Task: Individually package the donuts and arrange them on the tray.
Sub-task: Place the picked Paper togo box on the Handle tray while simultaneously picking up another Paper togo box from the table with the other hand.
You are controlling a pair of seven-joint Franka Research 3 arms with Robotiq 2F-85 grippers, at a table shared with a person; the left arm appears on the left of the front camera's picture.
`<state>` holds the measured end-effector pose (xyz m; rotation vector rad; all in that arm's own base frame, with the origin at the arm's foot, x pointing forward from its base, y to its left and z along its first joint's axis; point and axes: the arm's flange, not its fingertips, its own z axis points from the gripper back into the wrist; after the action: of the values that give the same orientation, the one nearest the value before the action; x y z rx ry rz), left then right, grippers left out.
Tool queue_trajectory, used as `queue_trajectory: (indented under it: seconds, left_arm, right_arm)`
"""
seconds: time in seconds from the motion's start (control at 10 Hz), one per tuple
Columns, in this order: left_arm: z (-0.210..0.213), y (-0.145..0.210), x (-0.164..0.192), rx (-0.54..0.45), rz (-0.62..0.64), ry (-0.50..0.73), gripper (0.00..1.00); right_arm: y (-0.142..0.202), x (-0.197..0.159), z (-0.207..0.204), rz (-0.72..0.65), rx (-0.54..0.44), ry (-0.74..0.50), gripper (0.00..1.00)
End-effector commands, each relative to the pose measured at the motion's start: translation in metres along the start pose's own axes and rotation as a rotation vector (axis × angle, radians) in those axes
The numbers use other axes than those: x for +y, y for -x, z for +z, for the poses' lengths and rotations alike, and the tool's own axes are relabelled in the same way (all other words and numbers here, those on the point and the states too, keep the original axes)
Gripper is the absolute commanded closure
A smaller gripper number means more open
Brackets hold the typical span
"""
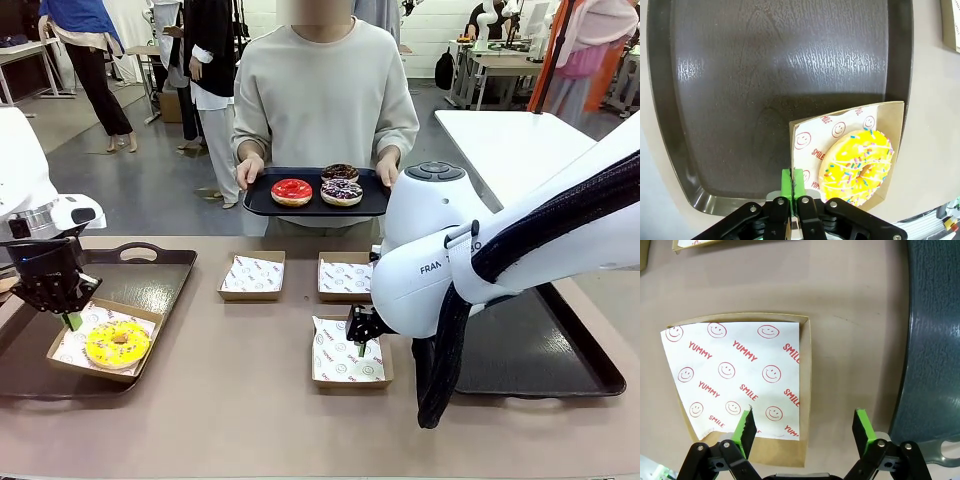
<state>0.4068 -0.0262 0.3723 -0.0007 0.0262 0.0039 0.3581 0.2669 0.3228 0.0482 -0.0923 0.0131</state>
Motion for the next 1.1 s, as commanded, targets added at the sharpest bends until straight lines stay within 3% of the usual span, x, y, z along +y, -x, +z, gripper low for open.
queue_trajectory:
  seconds: [0.0, 0.1, 0.2, 0.3, 0.4, 0.7, 0.8, 1.0]
  left_arm:
    - [-0.0042, -0.0016, -0.0025, -0.007, 0.011, -0.032, 0.99]
    - [-0.0047, -0.0013, -0.0024, -0.004, -0.001, -0.027, 0.99]
    - [-0.0048, -0.0011, -0.002, 0.001, -0.003, -0.022, 0.56]
    - [-0.005, -0.001, -0.0019, 0.003, -0.002, -0.023, 0.44]
    - [-0.0045, -0.0004, -0.0017, 0.004, -0.001, -0.022, 0.01]
    - [-0.0034, 0.0003, -0.0007, 0.002, 0.007, -0.012, 0.0]
    - [-0.0023, 0.0006, -0.0005, -0.001, 0.007, -0.011, 0.13]
    - [-0.0002, 0.0012, 0.0008, -0.007, 0.009, -0.004, 0.0]
  right_arm:
    - [0.001, 0.0014, -0.0053, -0.021, -0.023, -0.003, 0.0]
    - [0.001, 0.0009, -0.0057, -0.009, -0.033, -0.014, 0.25]
    - [0.0016, 0.0012, -0.0053, -0.009, -0.029, -0.014, 0.58]
    - [0.0016, 0.001, -0.0052, -0.01, -0.031, -0.017, 0.83]
    - [0.0019, 0.0012, -0.0054, -0.011, -0.032, -0.019, 1.0]
    - [0.003, 0.0014, -0.0054, -0.011, -0.032, -0.022, 0.96]
    - [0.0033, 0.0017, -0.0052, -0.012, -0.034, -0.022, 1.0]
    - [0.003, 0.0018, -0.0054, -0.019, -0.039, -0.03, 1.0]
